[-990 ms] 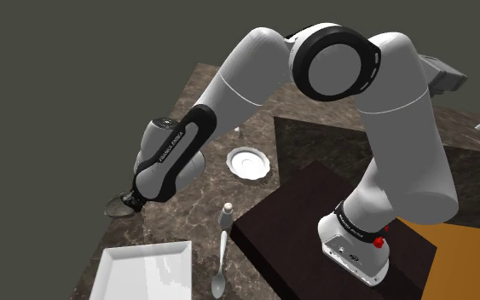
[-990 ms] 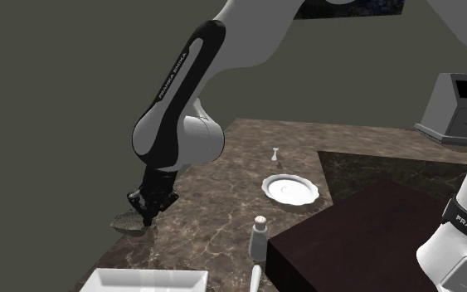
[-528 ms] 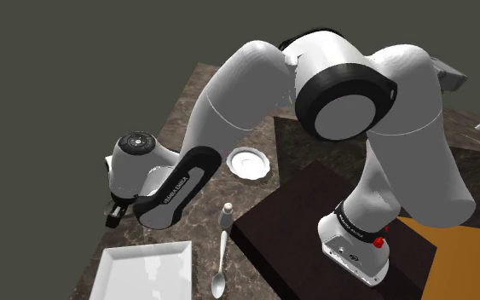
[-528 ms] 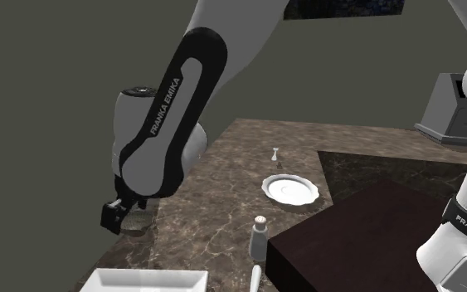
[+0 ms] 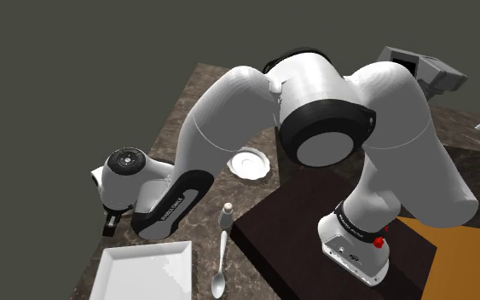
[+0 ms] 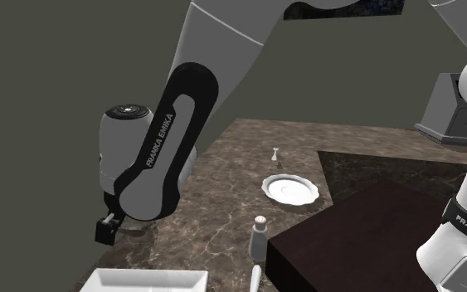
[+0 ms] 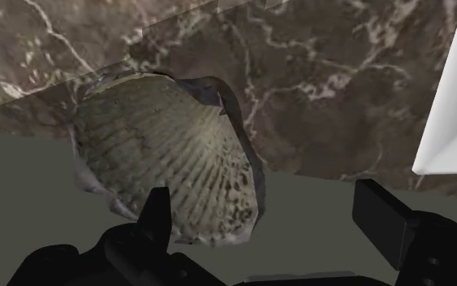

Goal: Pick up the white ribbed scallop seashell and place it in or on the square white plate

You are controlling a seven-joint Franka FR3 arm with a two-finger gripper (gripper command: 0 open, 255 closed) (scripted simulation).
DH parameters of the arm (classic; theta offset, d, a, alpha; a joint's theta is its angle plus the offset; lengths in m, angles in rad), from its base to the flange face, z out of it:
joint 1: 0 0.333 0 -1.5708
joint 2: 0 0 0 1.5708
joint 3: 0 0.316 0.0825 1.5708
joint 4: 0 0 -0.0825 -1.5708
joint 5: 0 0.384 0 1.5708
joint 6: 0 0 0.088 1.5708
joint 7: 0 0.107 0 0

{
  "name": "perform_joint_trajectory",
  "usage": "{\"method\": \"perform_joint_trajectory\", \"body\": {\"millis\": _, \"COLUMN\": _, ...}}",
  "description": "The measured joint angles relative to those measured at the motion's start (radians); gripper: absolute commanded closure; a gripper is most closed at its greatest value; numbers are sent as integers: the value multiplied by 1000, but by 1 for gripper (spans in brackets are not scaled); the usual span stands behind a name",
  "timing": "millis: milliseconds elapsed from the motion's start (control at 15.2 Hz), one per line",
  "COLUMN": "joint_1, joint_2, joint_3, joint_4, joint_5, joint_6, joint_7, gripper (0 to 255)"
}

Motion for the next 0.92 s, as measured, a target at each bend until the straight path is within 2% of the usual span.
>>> {"method": "perform_joint_trajectory", "body": {"millis": 462, "joint_1": -3, "joint_2": 12, "joint_3": 1, "joint_4": 9, "joint_5": 0, "joint_6": 4, "joint_7": -1, "gripper": 0}}
{"method": "perform_joint_trajectory", "body": {"millis": 528, "joint_1": -3, "joint_2": 12, "joint_3": 1, "joint_4": 9, "joint_5": 0, "joint_6": 4, "joint_7": -1, "gripper": 255}}
{"method": "perform_joint_trajectory", "body": {"millis": 924, "joint_1": -3, "joint_2": 12, "joint_3": 1, "joint_4": 9, "joint_5": 0, "joint_6": 4, "joint_7": -1, "gripper": 255}}
